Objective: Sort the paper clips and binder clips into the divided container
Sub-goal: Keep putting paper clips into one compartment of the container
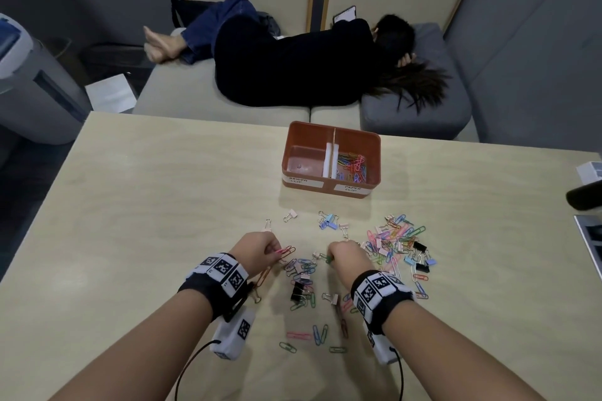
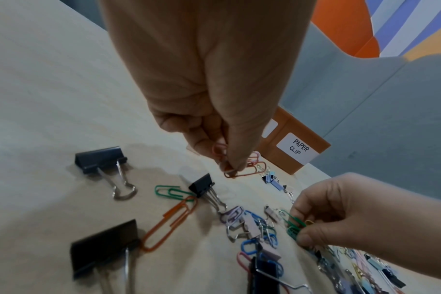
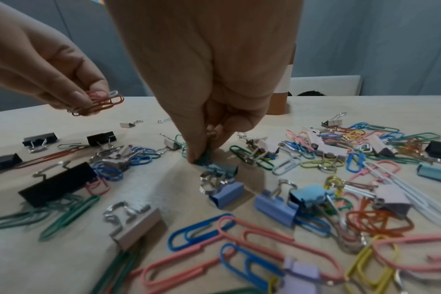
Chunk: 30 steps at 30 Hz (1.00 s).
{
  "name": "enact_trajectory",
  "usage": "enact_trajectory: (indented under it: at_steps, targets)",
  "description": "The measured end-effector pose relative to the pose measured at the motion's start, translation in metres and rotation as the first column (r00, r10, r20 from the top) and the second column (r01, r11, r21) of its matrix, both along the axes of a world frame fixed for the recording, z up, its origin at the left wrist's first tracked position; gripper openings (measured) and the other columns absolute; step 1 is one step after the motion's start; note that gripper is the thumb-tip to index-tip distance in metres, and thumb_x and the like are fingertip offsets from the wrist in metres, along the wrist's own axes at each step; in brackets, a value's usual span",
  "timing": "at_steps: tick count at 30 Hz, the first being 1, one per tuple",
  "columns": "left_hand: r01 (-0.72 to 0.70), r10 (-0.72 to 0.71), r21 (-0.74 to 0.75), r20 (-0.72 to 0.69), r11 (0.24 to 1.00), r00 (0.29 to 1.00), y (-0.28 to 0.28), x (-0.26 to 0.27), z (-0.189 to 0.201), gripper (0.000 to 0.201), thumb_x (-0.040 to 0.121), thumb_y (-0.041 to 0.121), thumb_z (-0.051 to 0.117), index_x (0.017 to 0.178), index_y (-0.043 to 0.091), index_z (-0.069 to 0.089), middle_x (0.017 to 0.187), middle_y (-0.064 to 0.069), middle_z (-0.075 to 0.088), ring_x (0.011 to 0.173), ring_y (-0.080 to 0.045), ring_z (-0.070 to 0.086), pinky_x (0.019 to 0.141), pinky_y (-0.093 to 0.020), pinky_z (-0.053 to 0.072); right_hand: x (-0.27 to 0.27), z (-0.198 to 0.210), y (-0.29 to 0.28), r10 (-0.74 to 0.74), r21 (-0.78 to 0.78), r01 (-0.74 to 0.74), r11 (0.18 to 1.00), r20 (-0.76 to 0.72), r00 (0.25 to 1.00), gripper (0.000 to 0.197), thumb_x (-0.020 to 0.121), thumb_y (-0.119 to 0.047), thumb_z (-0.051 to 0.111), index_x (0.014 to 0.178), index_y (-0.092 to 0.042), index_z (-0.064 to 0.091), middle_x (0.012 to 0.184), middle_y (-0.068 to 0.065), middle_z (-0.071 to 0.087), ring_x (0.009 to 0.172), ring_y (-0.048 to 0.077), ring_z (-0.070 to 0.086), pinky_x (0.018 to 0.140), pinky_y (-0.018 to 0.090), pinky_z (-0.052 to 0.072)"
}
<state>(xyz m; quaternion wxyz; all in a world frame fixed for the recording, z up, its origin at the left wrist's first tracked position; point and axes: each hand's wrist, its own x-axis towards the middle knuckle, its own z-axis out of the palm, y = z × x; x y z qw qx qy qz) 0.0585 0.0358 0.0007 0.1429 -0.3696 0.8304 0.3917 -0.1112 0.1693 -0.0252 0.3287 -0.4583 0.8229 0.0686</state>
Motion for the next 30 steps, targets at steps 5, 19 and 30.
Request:
enact_trajectory:
  at_steps: [5,19,30]
  targets:
    - [-0.017,0.015,-0.033,-0.055,0.999,0.998,0.003,0.004,0.012,0.011,0.086,0.021,0.064,0.078,0.021,0.057,0.069,0.009,0.055,0.066,-0.009,0.049,0.056,-0.013,0.035,0.001,0.014,0.008,-0.057,-0.072,0.062,0.995,0.08,0.995,0.021,0.086,-0.003,0.053,0.098,-0.012,0.068,0.105,0.01,0.067,0.097,0.026,0.063,0.09,0.035,0.052]
    - [-0.089,0.047,-0.127,-0.298,0.988,0.953,-0.022,-0.078,0.083,0.003,0.085,0.017,0.063,0.084,0.014,0.063,0.072,0.003,0.059,0.066,-0.012,0.051,0.064,-0.02,0.043,-0.106,0.118,-0.034,-0.262,-0.523,0.266,0.81,0.083,0.962,0.008,0.083,-0.01,0.067,0.09,-0.013,0.069,0.091,0.003,0.068,0.082,0.015,0.059,0.082,0.025,0.047]
    - [-0.167,0.128,-0.109,-0.297,0.98,0.946,-0.045,-0.193,0.069,0.016,0.082,0.02,0.07,0.095,0.011,0.065,0.077,0.003,0.063,0.074,-0.014,0.057,0.063,-0.018,0.042,-0.154,0.083,-0.09,-0.348,-0.554,0.417,0.721,0.231,0.908,0.018,0.082,-0.007,0.067,0.098,-0.016,0.067,0.086,0.004,0.068,0.081,0.02,0.064,0.08,0.029,0.052]
